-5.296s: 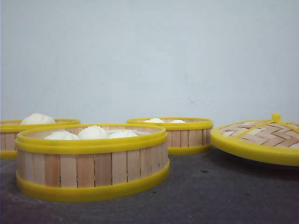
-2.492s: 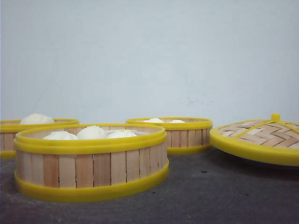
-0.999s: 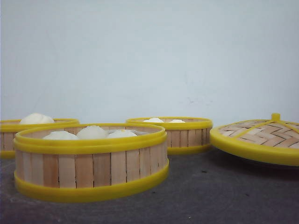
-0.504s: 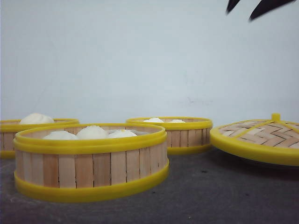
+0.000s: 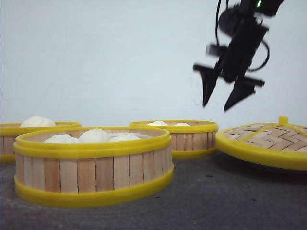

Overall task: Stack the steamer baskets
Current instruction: 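Move the right gripper down to the rim of the farther bun basket, then lift the basket with the right gripper and carry it over the nearest basket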

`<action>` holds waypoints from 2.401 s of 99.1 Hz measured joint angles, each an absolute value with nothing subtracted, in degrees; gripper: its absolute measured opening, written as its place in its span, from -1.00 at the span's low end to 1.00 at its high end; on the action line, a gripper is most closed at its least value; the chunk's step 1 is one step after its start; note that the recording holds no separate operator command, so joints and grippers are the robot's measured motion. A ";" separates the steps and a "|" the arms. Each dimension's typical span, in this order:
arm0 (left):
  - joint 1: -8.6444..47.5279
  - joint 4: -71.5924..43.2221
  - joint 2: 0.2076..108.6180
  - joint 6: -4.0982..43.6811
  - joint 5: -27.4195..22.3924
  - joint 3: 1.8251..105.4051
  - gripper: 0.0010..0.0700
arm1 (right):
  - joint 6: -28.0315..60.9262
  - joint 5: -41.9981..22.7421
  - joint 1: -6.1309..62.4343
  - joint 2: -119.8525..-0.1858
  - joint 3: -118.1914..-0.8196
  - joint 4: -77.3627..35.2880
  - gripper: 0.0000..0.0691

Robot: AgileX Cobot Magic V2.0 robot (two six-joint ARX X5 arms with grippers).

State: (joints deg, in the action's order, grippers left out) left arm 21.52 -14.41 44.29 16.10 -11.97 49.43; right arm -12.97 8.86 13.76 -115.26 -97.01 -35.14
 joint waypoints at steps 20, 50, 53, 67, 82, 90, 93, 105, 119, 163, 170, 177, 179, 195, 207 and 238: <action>23.77 -14.57 44.27 15.79 -11.97 49.43 0.02 | -13.80 7.09 14.26 -119.46 -97.03 -33.95 0.08; 24.21 -14.76 43.53 14.83 -11.97 49.43 0.02 | -14.92 5.93 15.07 -120.22 -97.03 -33.23 -0.43; 24.21 -14.79 43.42 14.76 -11.97 49.43 0.02 | -15.09 5.76 15.33 -120.25 -97.03 -33.23 -0.46; 24.21 -14.81 42.59 14.57 -11.97 49.43 0.02 | -15.38 4.75 15.77 -120.70 -97.30 -33.80 -0.61; 24.21 -15.92 40.91 14.06 -11.97 49.43 0.02 | -16.58 1.34 16.86 -121.23 -97.38 -33.89 -0.87; 24.21 -16.82 39.72 13.54 -11.97 49.43 0.01 | -16.32 0.10 17.91 -121.27 -97.38 -33.98 -0.93; 24.21 -16.99 39.27 13.43 -11.97 49.43 0.01 | -16.27 -0.43 18.13 -121.27 -97.38 -34.09 -0.93; 24.21 -17.98 37.36 12.97 -11.94 49.43 0.01 | -16.32 -0.25 18.20 -121.34 -97.69 -34.44 -0.93; 24.18 -20.71 34.44 12.84 -11.92 49.43 0.01 | -16.32 -0.23 18.15 -121.51 -100.27 -37.26 -0.93; 24.18 -32.18 23.35 12.73 -8.14 49.43 0.01 | -12.14 4.54 17.65 -111.20 -118.93 -52.53 -0.93; 24.18 -34.09 22.17 12.45 -6.81 49.43 0.01 | -10.63 5.37 18.85 -107.83 -119.39 -54.26 -0.93; 24.18 -35.16 21.30 11.97 -5.85 49.43 0.01 | -9.04 6.50 20.60 -105.36 -119.44 -56.64 -0.93; 24.18 -35.27 21.15 11.70 -5.78 49.43 0.01 | -8.38 6.98 21.32 -104.75 -119.44 -57.56 -0.93; 24.18 -35.55 20.84 10.79 -5.76 49.43 0.01 | -5.15 7.60 25.89 -103.72 -119.42 -61.36 -0.93; 24.18 -35.59 20.84 10.46 -5.74 49.43 0.01 | -4.14 7.55 28.71 -103.79 -119.35 -62.89 -0.93; 24.18 -35.64 20.84 10.11 -5.74 49.43 0.01 | -3.11 6.57 35.03 -106.83 -119.24 -62.37 -0.93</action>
